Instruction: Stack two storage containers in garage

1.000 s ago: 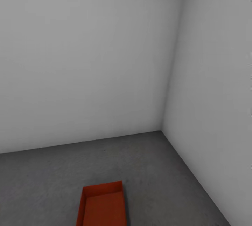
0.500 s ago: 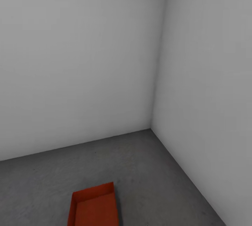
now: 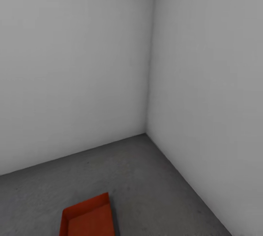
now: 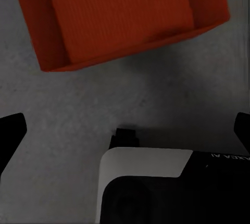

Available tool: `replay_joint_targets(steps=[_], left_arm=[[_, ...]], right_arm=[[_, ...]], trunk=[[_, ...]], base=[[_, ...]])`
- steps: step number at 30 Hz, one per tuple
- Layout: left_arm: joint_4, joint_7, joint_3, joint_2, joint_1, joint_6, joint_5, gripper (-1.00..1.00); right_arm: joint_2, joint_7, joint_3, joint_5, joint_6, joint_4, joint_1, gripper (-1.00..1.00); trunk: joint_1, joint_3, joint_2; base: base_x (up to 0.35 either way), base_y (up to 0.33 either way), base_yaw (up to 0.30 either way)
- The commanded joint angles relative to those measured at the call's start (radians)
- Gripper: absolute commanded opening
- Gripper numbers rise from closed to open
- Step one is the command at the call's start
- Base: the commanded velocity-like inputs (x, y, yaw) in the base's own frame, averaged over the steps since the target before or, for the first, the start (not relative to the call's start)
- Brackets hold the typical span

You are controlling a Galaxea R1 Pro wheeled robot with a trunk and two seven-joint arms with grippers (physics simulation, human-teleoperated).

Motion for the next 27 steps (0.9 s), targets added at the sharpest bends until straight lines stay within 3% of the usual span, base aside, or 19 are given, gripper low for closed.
replay_joint_targets(steps=[1, 27], left_arm=[[0.000, 0.001, 0.002, 0.000, 0.000, 0.000, 0.006, 1.00], [0.000, 0.000, 0.002, -0.001, 0.000, 0.000, 0.006, 1.00]], right_arm=[[0.001, -0.001, 0.008, -0.008, -0.004, 0.003, -0.001, 1.00], [0.001, 0.002, 0.008, -0.013, -0.003, 0.003, -0.001, 1.00]], trunk=[[0.000, -0.001, -0.001], [0.000, -0.001, -0.001]], base=[[0.000, 0.000, -0.245], [0.000, 0.000, -0.245]])
